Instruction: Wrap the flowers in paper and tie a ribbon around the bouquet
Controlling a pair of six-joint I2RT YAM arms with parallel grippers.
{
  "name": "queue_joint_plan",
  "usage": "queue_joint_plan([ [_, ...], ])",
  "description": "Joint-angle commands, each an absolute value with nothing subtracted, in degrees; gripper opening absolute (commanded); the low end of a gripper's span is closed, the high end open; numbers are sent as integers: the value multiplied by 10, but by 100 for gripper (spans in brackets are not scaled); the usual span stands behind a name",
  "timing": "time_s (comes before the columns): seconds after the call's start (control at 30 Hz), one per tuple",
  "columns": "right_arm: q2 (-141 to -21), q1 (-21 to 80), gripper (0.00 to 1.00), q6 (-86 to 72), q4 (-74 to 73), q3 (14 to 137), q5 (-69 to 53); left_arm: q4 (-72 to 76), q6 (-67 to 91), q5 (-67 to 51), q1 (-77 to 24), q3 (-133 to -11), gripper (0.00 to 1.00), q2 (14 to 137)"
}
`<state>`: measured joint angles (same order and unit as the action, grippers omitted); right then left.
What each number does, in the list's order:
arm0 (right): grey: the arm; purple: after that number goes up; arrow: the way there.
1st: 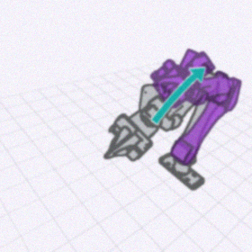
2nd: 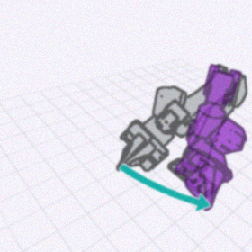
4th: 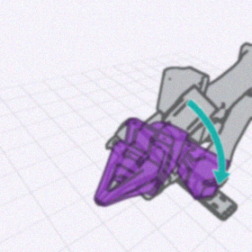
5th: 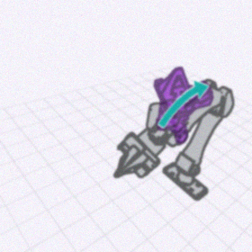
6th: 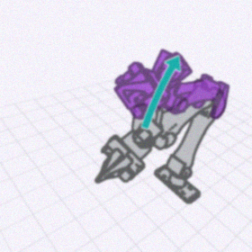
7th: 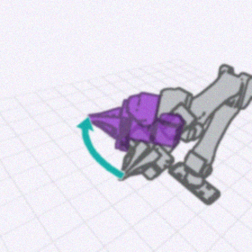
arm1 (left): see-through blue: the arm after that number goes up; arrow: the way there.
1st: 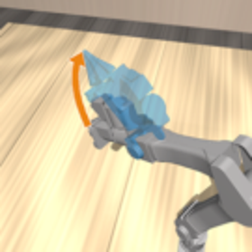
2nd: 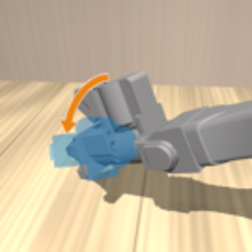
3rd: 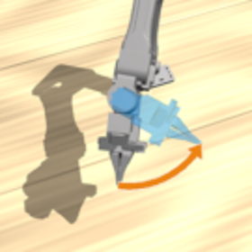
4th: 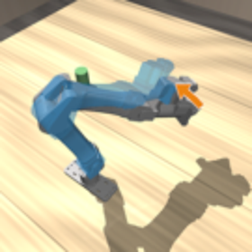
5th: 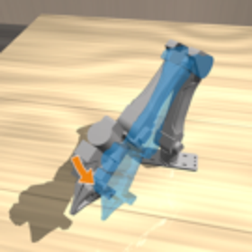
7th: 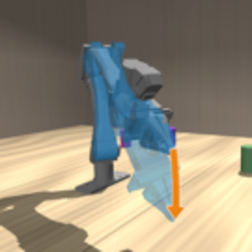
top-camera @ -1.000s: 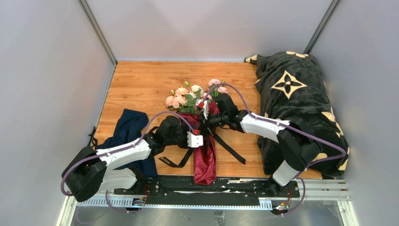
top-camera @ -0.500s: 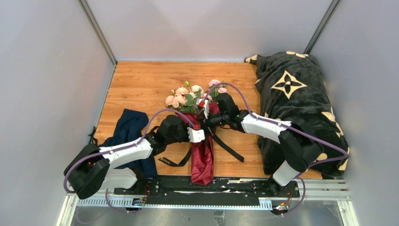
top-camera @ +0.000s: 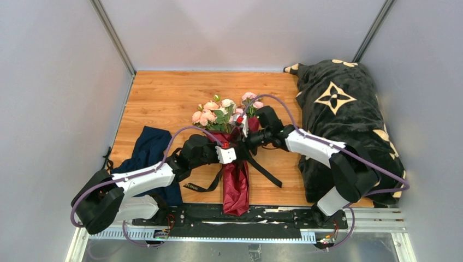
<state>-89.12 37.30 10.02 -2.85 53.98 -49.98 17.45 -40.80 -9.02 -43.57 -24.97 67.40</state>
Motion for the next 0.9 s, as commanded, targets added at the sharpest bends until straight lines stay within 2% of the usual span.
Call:
queue_joint_plan([
  [0.0,-872,329,45,75,-37,563,-537,219,-435,-106,-434,-230,0,658],
  [0.1,-896,358,25,8,43,559,-502,231,-443,-119,-434,-222,0,657],
  [0.17,-911,378,17,-16,64,562,-485,232,-449,-122,-434,-219,0,655],
  [0.23,-919,386,11,-40,88,555,-477,232,-450,-122,-433,-218,0,650],
  [0.33,-941,392,9,-63,101,551,-472,232,-454,-126,-434,-215,0,647],
  [0.5,-965,394,8,-64,90,559,-437,231,-451,-130,-434,-214,0,646],
  [0.7,-978,394,12,-52,78,574,-420,231,-456,-129,-434,-208,0,643],
  [0.77,-982,394,15,-50,82,577,-429,231,-458,-130,-433,-205,0,638],
  [0.87,-995,395,26,-52,100,581,-469,231,-456,-135,-434,-205,0,639],
])
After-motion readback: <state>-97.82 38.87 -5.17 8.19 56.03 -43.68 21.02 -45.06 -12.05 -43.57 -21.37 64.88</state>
